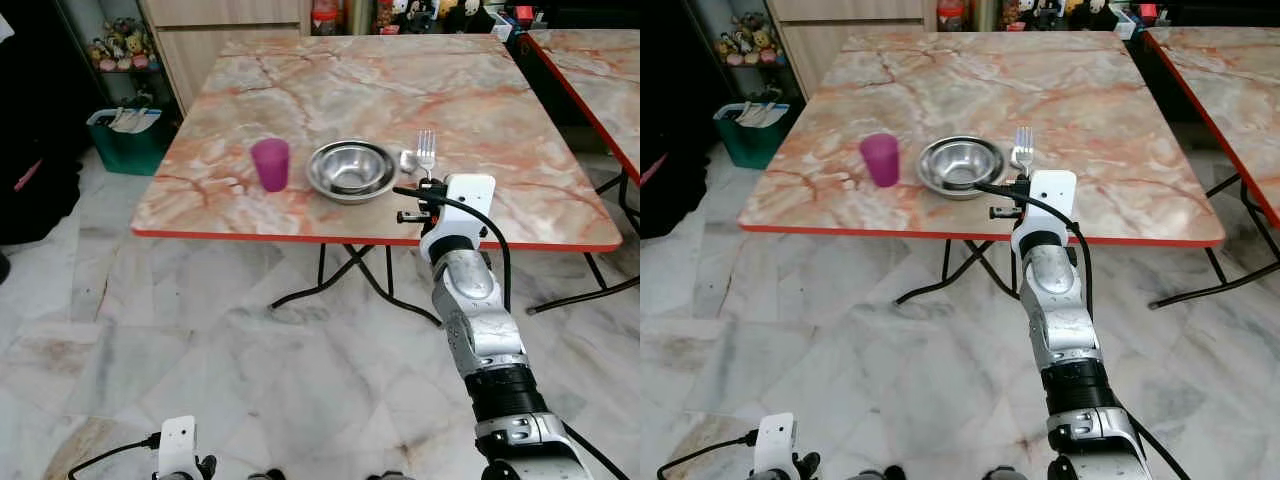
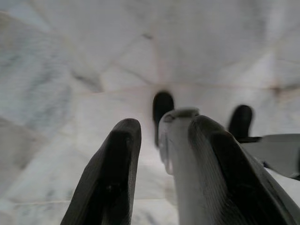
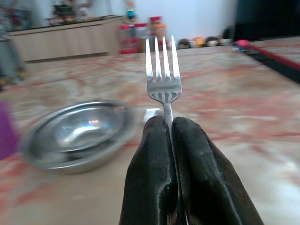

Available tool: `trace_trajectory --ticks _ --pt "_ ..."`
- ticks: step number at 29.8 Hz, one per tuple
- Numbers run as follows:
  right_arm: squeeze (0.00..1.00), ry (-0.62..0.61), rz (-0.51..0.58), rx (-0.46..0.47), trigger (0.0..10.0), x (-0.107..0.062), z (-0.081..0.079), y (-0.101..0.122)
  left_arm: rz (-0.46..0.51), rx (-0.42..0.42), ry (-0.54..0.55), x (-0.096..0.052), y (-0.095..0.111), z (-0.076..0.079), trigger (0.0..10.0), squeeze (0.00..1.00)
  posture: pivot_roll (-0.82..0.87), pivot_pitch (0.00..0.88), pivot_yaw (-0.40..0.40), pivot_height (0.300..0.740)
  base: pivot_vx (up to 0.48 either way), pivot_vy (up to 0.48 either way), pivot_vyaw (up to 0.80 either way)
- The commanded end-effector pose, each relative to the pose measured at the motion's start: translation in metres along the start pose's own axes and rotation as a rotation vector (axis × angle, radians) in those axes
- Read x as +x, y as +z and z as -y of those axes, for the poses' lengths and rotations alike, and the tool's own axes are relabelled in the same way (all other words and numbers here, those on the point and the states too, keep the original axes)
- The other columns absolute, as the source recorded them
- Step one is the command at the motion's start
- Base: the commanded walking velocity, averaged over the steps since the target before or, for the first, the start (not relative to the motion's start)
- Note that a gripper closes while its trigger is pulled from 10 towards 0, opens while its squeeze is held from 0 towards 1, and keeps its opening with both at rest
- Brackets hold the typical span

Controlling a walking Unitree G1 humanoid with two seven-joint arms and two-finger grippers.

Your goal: Setting the table

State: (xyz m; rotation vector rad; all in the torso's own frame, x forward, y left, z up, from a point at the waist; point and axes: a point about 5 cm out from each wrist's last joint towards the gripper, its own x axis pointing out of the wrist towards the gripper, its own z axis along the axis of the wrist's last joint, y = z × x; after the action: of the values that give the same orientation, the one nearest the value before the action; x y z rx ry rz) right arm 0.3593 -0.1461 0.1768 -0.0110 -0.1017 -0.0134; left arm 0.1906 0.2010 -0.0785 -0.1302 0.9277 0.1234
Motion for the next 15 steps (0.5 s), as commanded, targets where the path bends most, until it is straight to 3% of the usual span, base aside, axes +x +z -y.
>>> trace_trajectory --ticks 1,15 --pt "0.00 0.012 0.001 0.004 10.0 0.0004 -0.0043 0.0010 -0.002 -0.003 0.022 -0.0013 -0.0032 -0.0057 10.0 0.00 0.00 0.150 0.026 0.740 0.000 0.000 0.00" --pt "0.00 0.015 -0.003 0.004 10.0 0.0007 -0.0047 0.0007 0.010 0.007 0.026 -0.0012 -0.0006 -0.0067 10.0 0.00 0.00 0.151 0.025 0.740 0.000 -0.019 0.00"
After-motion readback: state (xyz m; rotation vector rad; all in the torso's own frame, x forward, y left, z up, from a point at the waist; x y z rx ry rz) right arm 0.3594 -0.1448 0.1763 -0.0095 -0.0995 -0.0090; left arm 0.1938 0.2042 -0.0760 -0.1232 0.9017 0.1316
